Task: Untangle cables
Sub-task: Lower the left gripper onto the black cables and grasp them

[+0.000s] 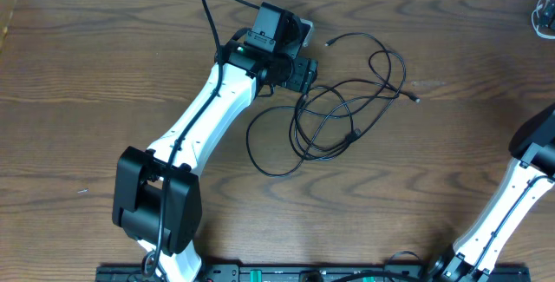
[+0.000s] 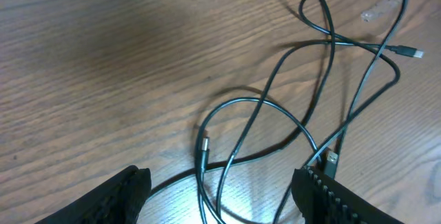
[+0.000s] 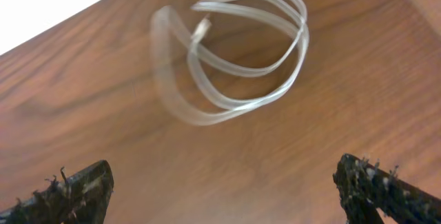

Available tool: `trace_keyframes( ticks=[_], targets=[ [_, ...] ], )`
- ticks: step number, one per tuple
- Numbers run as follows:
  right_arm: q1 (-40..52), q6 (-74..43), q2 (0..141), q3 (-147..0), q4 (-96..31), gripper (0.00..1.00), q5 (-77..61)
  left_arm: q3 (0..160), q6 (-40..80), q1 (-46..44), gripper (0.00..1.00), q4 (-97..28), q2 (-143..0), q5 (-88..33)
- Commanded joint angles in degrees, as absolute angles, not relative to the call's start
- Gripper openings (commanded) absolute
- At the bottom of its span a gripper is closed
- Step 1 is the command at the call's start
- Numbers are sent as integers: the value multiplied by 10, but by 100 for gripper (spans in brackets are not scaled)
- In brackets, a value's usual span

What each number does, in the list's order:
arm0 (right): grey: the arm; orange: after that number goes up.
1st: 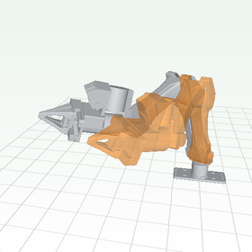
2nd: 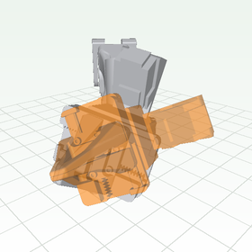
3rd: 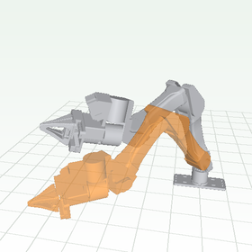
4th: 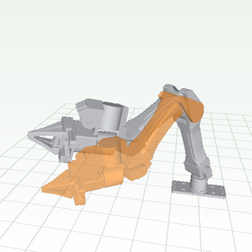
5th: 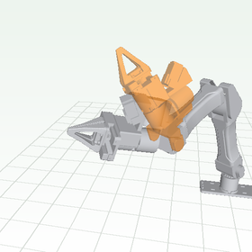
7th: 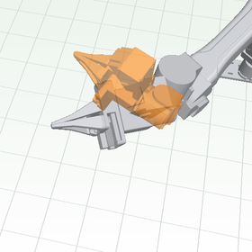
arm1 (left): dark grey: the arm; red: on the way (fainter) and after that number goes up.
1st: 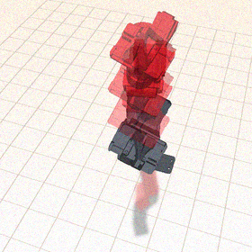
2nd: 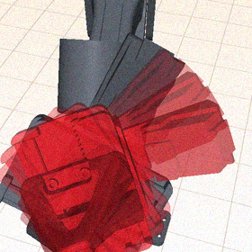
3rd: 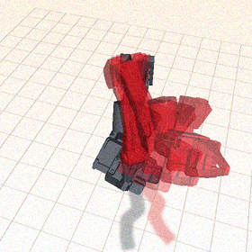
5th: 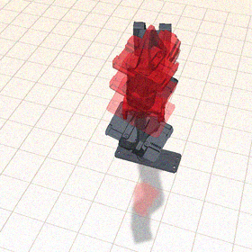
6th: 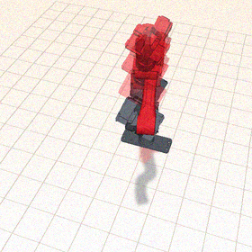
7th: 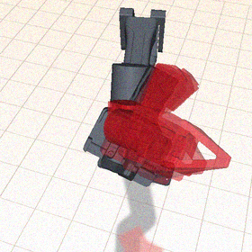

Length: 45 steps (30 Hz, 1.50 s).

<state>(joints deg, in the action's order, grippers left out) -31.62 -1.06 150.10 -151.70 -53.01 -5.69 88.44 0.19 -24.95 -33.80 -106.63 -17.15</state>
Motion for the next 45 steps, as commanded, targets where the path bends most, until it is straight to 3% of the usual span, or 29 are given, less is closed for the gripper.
trace_keyframes(
  ticks=[1, 6, 15, 25, 45],
  targets=[
    [-289, 10, 1386, -1524, -597, 99, -125, 891, 7, -246, 72, -338, -1060, -157],
    [-239, 10, 1322, -1524, -712, 99, -206, 892, 7, -237, 72, -356, -1015, -158],
    [-139, 10, 1305, -1517, -843, 99, -219, 892, 6, -215, 72, -431, -959, -163],
    [-86, 9, 1305, -1502, -864, 99, -153, 891, -98, -219, 72, -439, -1010, -282],
    [-91, 14, 1305, -1502, -896, 99, -135, 891, -128, -331, 72, -283, -1181, -276]
  ],
)
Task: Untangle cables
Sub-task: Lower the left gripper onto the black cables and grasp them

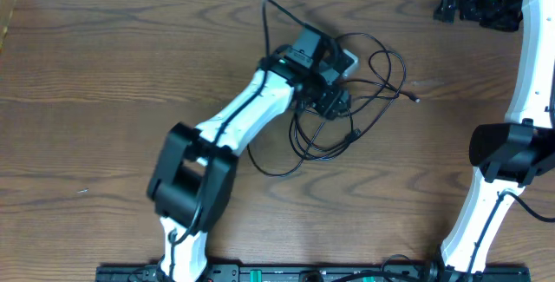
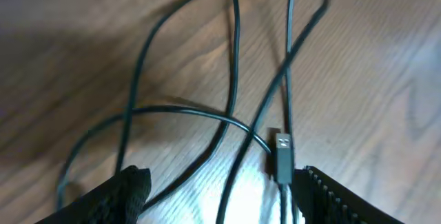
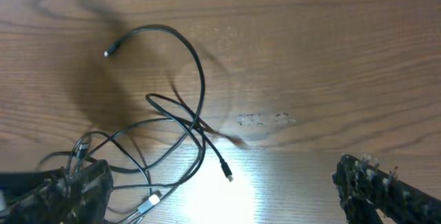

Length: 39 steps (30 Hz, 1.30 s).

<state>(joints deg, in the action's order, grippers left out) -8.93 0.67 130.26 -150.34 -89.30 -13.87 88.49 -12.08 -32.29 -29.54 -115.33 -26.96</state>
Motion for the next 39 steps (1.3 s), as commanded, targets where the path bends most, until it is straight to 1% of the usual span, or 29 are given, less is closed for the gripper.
trace_keyframes(
  ticks=[1, 10, 20, 22, 23, 26, 29, 32, 34, 35, 36, 37, 38, 39],
  targets=[
    [-91, 14, 1305, -1502, -896, 99, -135, 891, -128, -336, 72, -273, -1196, -276],
    [-89, 14, 1305, -1502, -896, 99, -135, 891, -91, -345, 72, -244, -1221, -277],
    [-89, 14, 1305, -1502, -896, 99, -135, 891, -80, -346, 71, -250, -1221, -277],
    [-89, 14, 1305, -1502, -896, 99, -135, 891, -78, -347, 70, -250, -1221, -276],
    [-89, 14, 1305, -1502, -896, 99, -135, 891, -78, -348, 67, -250, -1221, -276],
    [-89, 14, 1305, -1502, -896, 99, -135, 891, -78, -349, 64, -250, -1221, -276],
    [-89, 14, 1305, -1502, -896, 99, -135, 891, -78, -349, 51, -250, -1221, -276],
    [-89, 14, 1305, -1502, -896, 99, -135, 891, -78, -349, 36, -250, -1221, -276],
    [-89, 14, 1305, -1502, -896, 99, -135, 891, -78, -349, 32, -250, -1222, -276],
    [-89, 14, 1305, -1502, -896, 99, -135, 891, -78, -349, 28, -251, -1221, -276],
    [-89, 14, 1305, -1502, -896, 99, -135, 891, -78, -349, 24, -251, -1221, -276],
    [-89, 14, 1305, -1502, -896, 99, -135, 891, -78, -349, 13, -251, -1221, -276],
    [-89, 14, 1305, -1502, -896, 99, -135, 891, -78, -349, 8, -252, -1221, -276],
    [-89, 14, 1305, -1502, -896, 99, -135, 891, -78, -349, 8, -252, -1221, -276]
  ],
)
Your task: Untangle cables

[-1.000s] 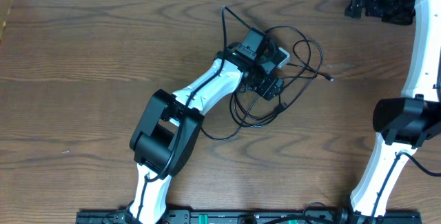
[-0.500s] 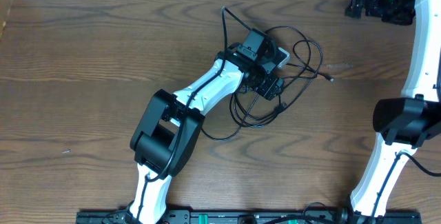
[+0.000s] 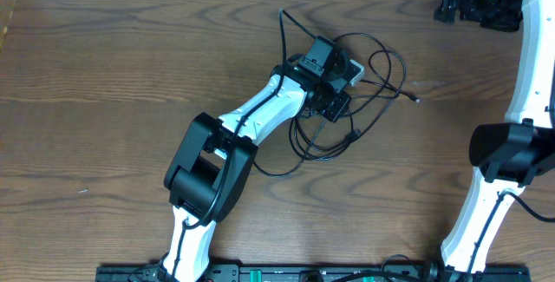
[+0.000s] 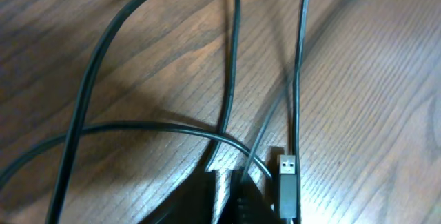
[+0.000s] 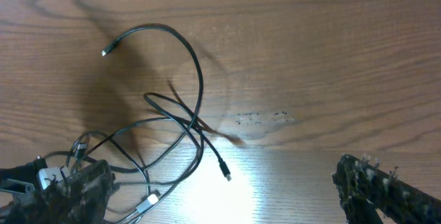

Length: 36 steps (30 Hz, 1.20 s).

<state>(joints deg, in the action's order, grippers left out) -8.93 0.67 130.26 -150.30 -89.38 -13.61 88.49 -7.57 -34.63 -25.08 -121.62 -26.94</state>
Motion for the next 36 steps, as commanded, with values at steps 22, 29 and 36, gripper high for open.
trace_keyframes(
  ticks=[22, 29, 36],
  targets=[
    [-69, 27, 1305, -1502, -901, 99, -192, 912, 14, -291, 8, -217, -859, -235],
    [-43, 40, 1305, -1502, -909, 99, -207, 912, 30, -289, 7, -151, -823, -144],
    [-18, 74, 1305, -1502, -910, 99, -257, 919, 91, -259, 7, -95, -817, -104]
  ],
)
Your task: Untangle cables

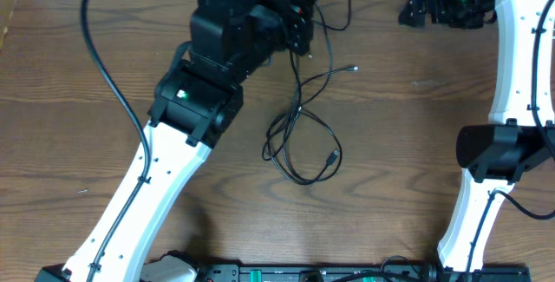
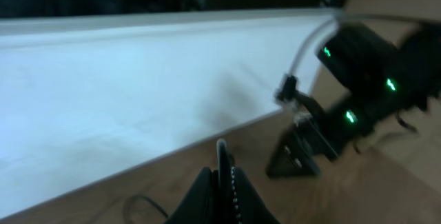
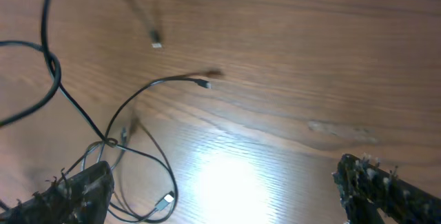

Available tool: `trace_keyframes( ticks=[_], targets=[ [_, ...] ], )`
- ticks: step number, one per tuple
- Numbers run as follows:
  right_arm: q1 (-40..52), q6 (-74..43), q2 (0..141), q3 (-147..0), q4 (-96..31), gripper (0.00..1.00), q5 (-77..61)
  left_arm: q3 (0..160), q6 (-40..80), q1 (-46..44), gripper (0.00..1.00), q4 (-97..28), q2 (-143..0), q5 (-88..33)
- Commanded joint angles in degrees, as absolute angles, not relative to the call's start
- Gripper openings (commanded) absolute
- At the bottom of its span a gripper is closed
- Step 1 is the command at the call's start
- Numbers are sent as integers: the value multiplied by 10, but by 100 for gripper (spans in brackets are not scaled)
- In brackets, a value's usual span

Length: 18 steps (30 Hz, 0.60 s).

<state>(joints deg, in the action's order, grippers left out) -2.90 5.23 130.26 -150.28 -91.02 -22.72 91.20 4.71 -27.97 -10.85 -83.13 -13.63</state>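
Note:
Black cables hang from my left gripper (image 1: 295,23), which is raised high at the back of the table and shut on a thin black cable (image 2: 223,156). The strand drops to a loose tangle (image 1: 299,147) on the wood. One plug (image 1: 354,68) sticks out to the right and another plug (image 1: 332,157) lies at the tangle's edge. My right gripper (image 1: 423,10) hovers open at the back right, holding nothing. In the right wrist view the tangle (image 3: 114,141) lies by the left finger, with a pale plug (image 3: 169,198) beside it.
A thick black robot lead (image 1: 108,65) arcs over the left of the table (image 1: 416,186). A white wall (image 2: 103,86) runs along the back edge. The right arm (image 1: 512,74) stands along the right side.
My left gripper, shut on a cable low in the tangle, is now raised high at the back with it. The tangle has stretched out and shifted. The right gripper has moved slightly left.
My left gripper stood open beside the tangle while the right was low over a white cable. Then the left hung open over the tangle and the right was at the back right. The left was then shut on a strand, and now holds it high.

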Motion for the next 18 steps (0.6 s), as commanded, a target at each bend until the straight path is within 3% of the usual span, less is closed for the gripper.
trace_keyframes(
  ticks=[1, 6, 18],
  targets=[
    [-15, 74, 1305, -1502, -910, 99, -257, 920, 101, -252, 7, -91, -817, -104],
    [-7, 74, 1305, -1502, -908, 99, -257, 940, 164, -204, 7, -88, -817, -106],
    [18, 74, 1306, -1498, -897, 99, -264, 1030, 332, -132, 7, -87, -817, -247]
  ],
)
